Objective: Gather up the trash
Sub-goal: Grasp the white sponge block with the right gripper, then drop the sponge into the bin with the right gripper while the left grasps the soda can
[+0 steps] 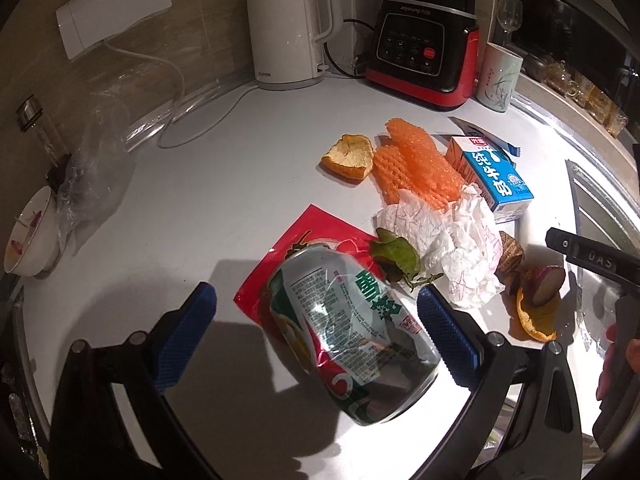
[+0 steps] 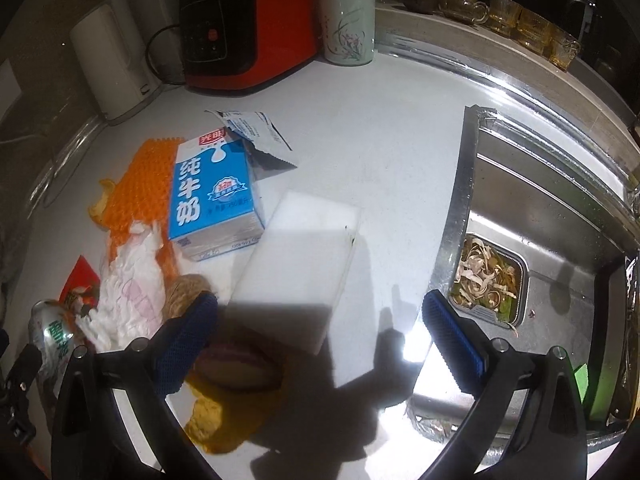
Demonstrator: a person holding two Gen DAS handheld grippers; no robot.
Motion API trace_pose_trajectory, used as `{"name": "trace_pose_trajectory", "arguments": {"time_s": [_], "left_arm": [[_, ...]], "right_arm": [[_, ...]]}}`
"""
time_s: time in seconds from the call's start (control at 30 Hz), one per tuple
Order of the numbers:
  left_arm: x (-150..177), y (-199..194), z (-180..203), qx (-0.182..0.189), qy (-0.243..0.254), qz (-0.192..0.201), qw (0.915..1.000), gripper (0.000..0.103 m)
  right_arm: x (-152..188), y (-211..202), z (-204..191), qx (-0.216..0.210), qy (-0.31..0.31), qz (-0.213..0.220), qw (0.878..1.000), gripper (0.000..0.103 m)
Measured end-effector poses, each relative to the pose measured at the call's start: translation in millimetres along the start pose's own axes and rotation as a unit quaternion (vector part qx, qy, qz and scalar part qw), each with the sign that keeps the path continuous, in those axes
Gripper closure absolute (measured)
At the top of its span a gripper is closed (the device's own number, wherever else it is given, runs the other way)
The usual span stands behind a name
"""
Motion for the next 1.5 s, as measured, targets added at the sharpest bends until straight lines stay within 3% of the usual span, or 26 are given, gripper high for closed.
{"name": "trace_pose_trajectory", "arguments": {"time_s": [0.3, 0.37, 0.43, 0.53, 0.73, 0.93, 1.13, 1.33, 1.5], "left_arm": [[-7.9, 10.5, 12.4, 0.016, -0.008, -0.004, 0.9998, 0.006], [-8.4, 11.0, 12.9, 0.019, -0.010, -0.006, 0.9997, 0.006], [-9.5, 11.3, 12.3, 0.020, -0.011, -0.007, 0.9997, 0.006], [-11.6, 10.6, 11.6, 0.022, -0.015, -0.006, 0.9996, 0.006], [-14.7, 6.7, 13.7, 0.016, -0.007, -0.001, 0.9998, 0.006], [-13.9, 0.9, 18.1, 0.006, -0.001, 0.002, 1.0000, 0.006], [-9.7, -4.2, 32.3, -0.002, 0.005, -0.002, 1.0000, 0.006], [-2.6, -14.2, 40.1, -0.008, 0.004, 0.002, 1.0000, 0.006], [7.3, -25.6, 30.9, -0.010, -0.016, 0.008, 0.9998, 0.006]], "right_arm": [[4.3, 39.4, -11.7, 0.011, 0.006, -0.065, 0.998, 0.002], [7.4, 42.6, -14.9, 0.012, 0.006, -0.072, 0.997, 0.007], [4.6, 41.7, -18.6, 0.020, -0.003, -0.063, 0.998, 0.011], [0.1, 38.0, -24.9, 0.028, -0.017, -0.048, 0.998, 0.029], [-4.8, 28.4, -30.2, 0.034, -0.021, -0.013, 0.999, 0.032], [-16.5, -4.1, -23.8, 0.040, -0.017, 0.051, 0.998, 0.032], [-19.4, -35.4, -13.9, 0.033, -0.029, 0.085, 0.995, 0.032], [18.6, -81.0, 0.7, -0.002, -0.065, 0.096, 0.993, 0.032], [100.7, -112.3, 6.7, -0.054, -0.118, 0.056, 0.990, 0.031]]}}
Point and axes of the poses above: each gripper's, at about its wrist camera, not at the fingertips, and y roughly the way its jaws point, z to its right, x to its underside, the point moved 6 cm from there along y, roughly the way its jaws point, and after that the axes turned 11 degrees about x, right-handed, at the moved point
